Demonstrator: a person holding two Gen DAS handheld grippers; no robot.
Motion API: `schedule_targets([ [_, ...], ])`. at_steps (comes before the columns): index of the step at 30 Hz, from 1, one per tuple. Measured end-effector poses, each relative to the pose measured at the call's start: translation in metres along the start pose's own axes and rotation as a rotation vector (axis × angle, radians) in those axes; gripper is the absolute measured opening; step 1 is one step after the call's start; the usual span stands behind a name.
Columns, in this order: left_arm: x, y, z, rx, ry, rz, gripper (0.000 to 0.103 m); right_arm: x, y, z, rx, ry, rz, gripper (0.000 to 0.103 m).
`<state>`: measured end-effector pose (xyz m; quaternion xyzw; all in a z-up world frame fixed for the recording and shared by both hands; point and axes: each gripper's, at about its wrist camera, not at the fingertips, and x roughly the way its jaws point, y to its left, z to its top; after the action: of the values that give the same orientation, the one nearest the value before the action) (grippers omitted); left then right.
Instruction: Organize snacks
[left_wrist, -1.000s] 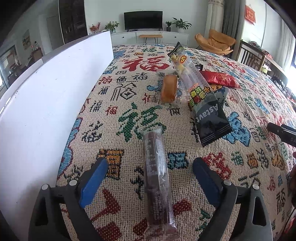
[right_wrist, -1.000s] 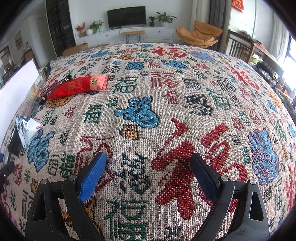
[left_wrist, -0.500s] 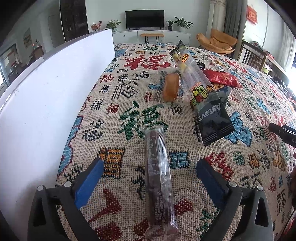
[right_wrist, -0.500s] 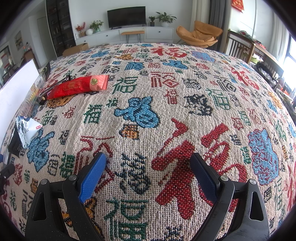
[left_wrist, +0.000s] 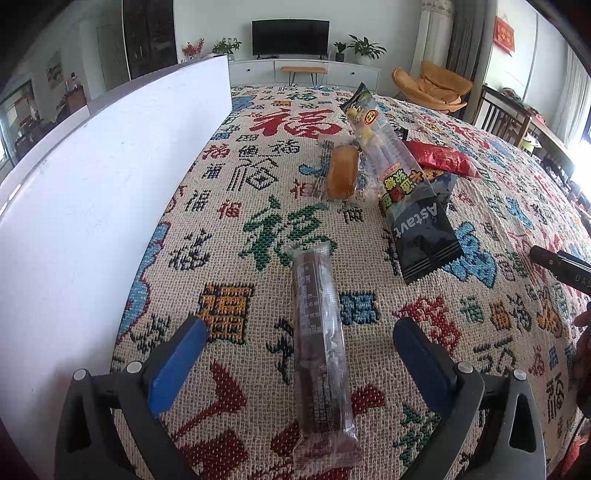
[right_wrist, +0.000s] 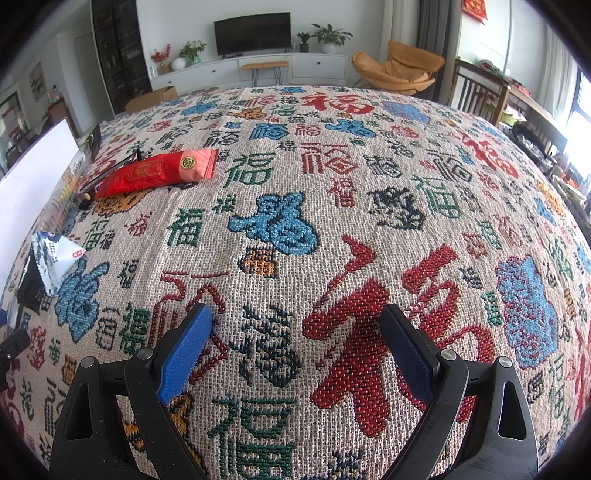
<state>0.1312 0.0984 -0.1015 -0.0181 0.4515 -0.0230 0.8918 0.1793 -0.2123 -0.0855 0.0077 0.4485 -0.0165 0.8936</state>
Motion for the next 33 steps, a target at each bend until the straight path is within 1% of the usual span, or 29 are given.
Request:
schedule_targets([
  [2,-0.004,0.003,-0.004,-0.012,0.0,-0.016,0.099,-0.002,0.002,-0.001,-0.008,0.0,-0.005,0.094],
  [3,-0.006,0.004,-0.004,-0.015,0.001,-0.016,0.096,-0.002,0.007,-0.001,-0.024,-0.001,0.005,0.094],
  [4,-0.007,0.004,-0.005,-0.018,0.0,-0.013,0.092,-0.004,0.014,-0.001,-0.052,-0.003,0.062,0.094],
  [5,-0.008,0.005,-0.004,-0.022,0.0,-0.016,0.09,-0.005,0.026,-0.001,-0.092,-0.007,0.137,0.093],
  [6,-0.009,0.005,-0.003,-0.023,-0.001,-0.02,0.085,-0.008,0.04,-0.001,-0.14,-0.012,0.207,0.091],
  [7,-0.009,0.005,-0.001,-0.022,0.002,-0.02,0.078,-0.011,0.053,0.0,-0.182,-0.017,0.263,0.091],
  [8,-0.008,0.005,0.0,-0.02,0.004,-0.013,0.074,-0.014,0.069,0.003,-0.224,-0.02,0.314,0.091],
  [10,-0.007,0.006,0.003,-0.01,0.01,0.006,0.058,-0.015,0.1,0.013,-0.292,-0.041,0.379,0.091],
  [11,-0.008,0.006,0.004,-0.001,0.011,0.013,0.054,-0.012,0.117,0.019,-0.338,-0.044,0.41,0.091],
  [12,-0.008,0.006,0.003,0.008,0.012,0.015,0.042,-0.006,0.133,0.024,-0.385,-0.033,0.425,0.09],
  [13,-0.01,0.007,0.003,0.018,0.01,0.018,0.025,0.001,0.148,0.028,-0.432,-0.017,0.419,0.09],
  [14,-0.011,0.008,0.002,0.021,0.01,0.015,0.018,0.011,0.162,0.031,-0.478,0.006,0.408,0.09],
  [15,-0.013,0.012,0.0,0.011,0.017,-0.005,0.018,0.02,0.173,0.034,-0.513,0.044,0.407,0.088],
  [16,-0.015,0.016,-0.001,-0.004,0.018,-0.024,0.018,0.027,0.18,0.035,-0.534,0.07,0.412,0.082],
  [17,-0.017,0.021,-0.004,-0.026,0.019,-0.049,0.018,0.026,0.182,0.036,-0.552,0.039,0.393,0.053],
  [18,-0.02,0.025,-0.006,-0.044,0.019,-0.07,0.018,0.024,0.183,0.037,-0.554,0.04,0.395,0.053],
  [19,-0.022,0.029,-0.008,-0.063,0.018,-0.09,0.017,0.023,0.179,0.038,-0.523,0.066,0.43,0.053],
  [20,-0.024,0.031,-0.011,-0.081,0.017,-0.11,0.018,0.019,0.174,0.038,-0.5,0.074,0.451,0.052],
  [21,-0.027,0.033,-0.013,-0.098,0.016,-0.135,0.017,0.012,0.168,0.036,-0.485,0.063,0.462,0.049],
  [25,-0.038,0.032,-0.019,-0.128,0.014,-0.209,0.017,-0.015,0.132,0.028,-0.404,0.056,0.501,0.048],
  [28,-0.052,0.028,-0.018,-0.139,-0.005,-0.256,0.017,-0.035,0.105,0.021,-0.35,0.044,0.515,0.048],
  [31,-0.072,0.026,-0.012,-0.161,-0.036,-0.306,0.017,-0.05,0.09,0.019,-0.295,0.025,0.536,0.048],
  [33,-0.09,0.029,-0.006,-0.187,-0.061,-0.343,0.017,-0.056,0.089,0.027,-0.278,0.008,0.546,0.048],
])
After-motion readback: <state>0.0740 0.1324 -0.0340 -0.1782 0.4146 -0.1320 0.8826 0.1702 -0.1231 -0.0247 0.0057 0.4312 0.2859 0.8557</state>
